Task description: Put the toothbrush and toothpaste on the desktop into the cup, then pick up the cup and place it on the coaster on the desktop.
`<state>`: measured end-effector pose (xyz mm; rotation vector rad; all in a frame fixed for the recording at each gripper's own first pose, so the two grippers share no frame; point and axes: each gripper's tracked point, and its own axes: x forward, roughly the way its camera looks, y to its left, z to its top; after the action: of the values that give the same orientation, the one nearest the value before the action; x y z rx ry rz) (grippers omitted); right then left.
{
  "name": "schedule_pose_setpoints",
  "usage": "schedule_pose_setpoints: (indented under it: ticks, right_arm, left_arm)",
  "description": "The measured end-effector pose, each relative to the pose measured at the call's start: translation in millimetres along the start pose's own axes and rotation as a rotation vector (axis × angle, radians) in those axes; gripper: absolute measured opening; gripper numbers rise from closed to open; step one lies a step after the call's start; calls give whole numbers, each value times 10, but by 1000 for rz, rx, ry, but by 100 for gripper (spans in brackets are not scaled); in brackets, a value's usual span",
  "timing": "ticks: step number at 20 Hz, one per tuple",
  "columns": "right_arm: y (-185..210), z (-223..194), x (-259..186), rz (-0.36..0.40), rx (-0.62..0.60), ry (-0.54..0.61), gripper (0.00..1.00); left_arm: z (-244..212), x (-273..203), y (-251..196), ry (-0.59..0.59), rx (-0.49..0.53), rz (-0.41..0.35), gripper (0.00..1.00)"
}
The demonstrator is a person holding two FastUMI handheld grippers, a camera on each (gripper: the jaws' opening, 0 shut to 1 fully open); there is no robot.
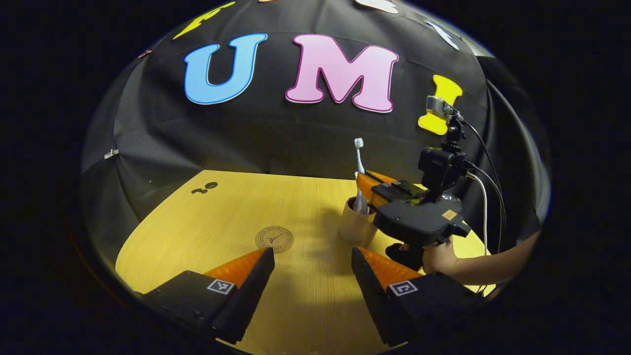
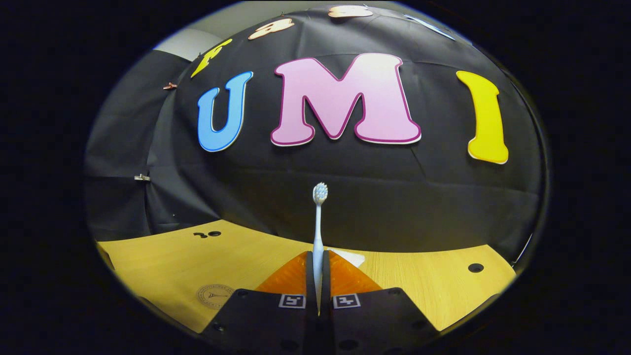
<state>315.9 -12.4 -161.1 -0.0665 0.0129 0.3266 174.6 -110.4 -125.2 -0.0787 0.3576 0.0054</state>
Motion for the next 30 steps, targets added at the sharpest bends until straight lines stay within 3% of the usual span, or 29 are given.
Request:
schedule_pose_setpoints:
  ticks: [8,11,13,16,17,18,21,22,24,30]
  right_arm:
    - [-178,-152,-10,-48,5,-33,7]
    - [-111,-269,-66,-22,-3,-11,9]
    - [-58,-286,-131,-3,9,5,17]
    - [-31,-256,-294,3,38,35,80]
    - [-49,-195,-353,0,45,35,82]
    - [-62,-124,-418,-3,53,37,78]
    - [-110,-52,-543,-25,84,93,83]
    - [-117,-50,-561,-31,87,120,91]
    - [-127,-80,-609,-40,83,179,96]
    - [-55,-62,-645,-52,106,314,97]
  left_arm:
    - [-187,30,-56,35,-20,2,98]
    - [-209,62,-83,36,-22,4,98]
    - [-215,69,-99,33,-29,1,98]
    - [-215,56,-118,26,-37,-8,98]
    - [-198,40,-111,19,-41,-12,98]
    - [-189,27,-106,7,-47,-16,98]
    - [-223,-40,-63,0,-74,-27,98]
    - [-247,-63,-31,-2,-80,-24,98]
    - [-286,-131,40,-5,-89,-16,98]
    - [-416,-394,319,-4,-124,26,98]
